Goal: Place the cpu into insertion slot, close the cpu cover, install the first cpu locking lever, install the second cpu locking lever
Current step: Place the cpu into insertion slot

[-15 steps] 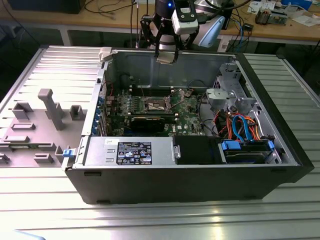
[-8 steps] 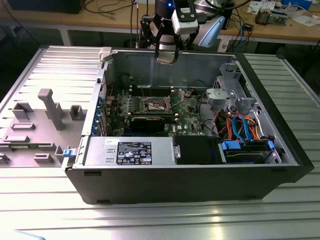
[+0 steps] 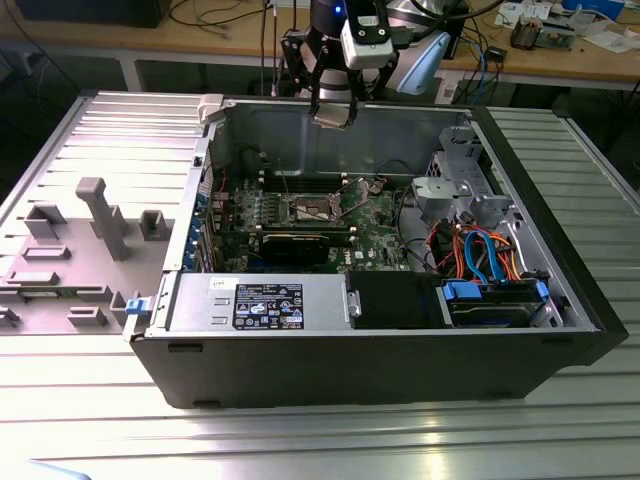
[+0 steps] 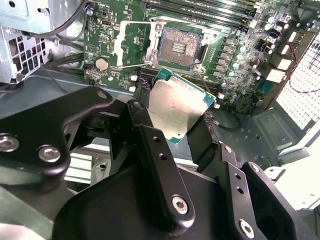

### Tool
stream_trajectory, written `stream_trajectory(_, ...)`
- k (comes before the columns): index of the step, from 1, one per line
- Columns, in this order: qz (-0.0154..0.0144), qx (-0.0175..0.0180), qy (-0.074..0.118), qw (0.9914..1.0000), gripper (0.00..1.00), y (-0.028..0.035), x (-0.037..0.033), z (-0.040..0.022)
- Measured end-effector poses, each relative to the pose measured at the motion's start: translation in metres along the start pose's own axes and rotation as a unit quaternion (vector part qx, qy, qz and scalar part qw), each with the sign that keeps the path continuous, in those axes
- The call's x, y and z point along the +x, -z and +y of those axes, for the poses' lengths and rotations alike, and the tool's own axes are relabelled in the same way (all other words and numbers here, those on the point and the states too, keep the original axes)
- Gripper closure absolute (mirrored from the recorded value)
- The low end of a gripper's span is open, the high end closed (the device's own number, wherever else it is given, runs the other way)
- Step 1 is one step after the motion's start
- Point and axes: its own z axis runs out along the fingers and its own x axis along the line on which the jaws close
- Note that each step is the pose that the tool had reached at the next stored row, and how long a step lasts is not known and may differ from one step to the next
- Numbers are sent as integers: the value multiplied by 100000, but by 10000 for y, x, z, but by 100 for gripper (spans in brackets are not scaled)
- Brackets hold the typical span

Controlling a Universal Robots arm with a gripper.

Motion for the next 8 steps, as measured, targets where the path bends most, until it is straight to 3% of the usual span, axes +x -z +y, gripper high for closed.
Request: stream_trajectory(8, -220, -49, -2484, 99969, 45, -1, 0, -2)
